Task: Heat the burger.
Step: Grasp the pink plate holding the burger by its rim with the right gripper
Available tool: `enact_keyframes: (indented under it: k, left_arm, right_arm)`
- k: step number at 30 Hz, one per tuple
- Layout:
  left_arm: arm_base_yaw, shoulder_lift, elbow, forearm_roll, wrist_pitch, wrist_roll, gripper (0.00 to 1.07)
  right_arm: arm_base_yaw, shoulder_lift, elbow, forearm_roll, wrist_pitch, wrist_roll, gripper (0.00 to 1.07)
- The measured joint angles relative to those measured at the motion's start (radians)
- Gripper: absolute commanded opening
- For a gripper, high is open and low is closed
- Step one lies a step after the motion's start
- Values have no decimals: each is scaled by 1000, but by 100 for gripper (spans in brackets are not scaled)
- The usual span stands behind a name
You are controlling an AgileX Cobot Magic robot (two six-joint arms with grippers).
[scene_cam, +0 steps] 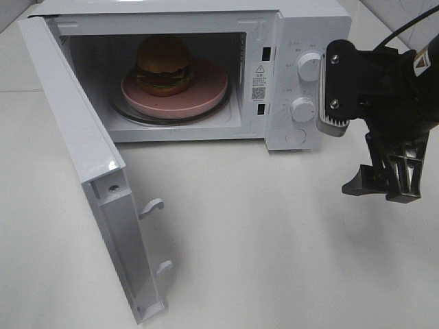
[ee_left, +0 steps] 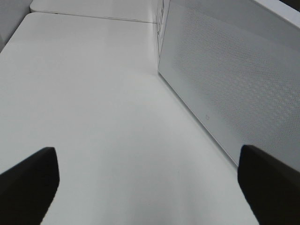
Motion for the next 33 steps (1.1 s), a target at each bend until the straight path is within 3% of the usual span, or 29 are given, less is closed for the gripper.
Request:
enact_keyframes:
  k: [2,3,5,6,9,19,24,33]
  left_arm:
    - [0,0,0,0,0,0,95]
    - [0,0,0,0,0,0,95]
    - [0,0,0,0,0,0,95]
    - [0,0,0,0,0,0,95]
    - [0,0,0,0,0,0,95]
    - [0,0,0,0,0,0,95]
    - [0,0,0,0,0,0,95]
    - [0,0,0,0,0,0,95]
  right_arm:
    - [20,0,0,-45,-1,12,97]
    - [62,0,0,-146,-8,52,97]
    - [84,0,0,-198,-15,78,97]
    - [118,0,0,-284,-31,128,96]
    - [142,2,0,-366,-60,167,96]
    - [158,128,-86,-361,-100,181,93]
    - [207,247,-191,-356,-142,181,92]
    - [216,374,-300,-355,-166,181,90]
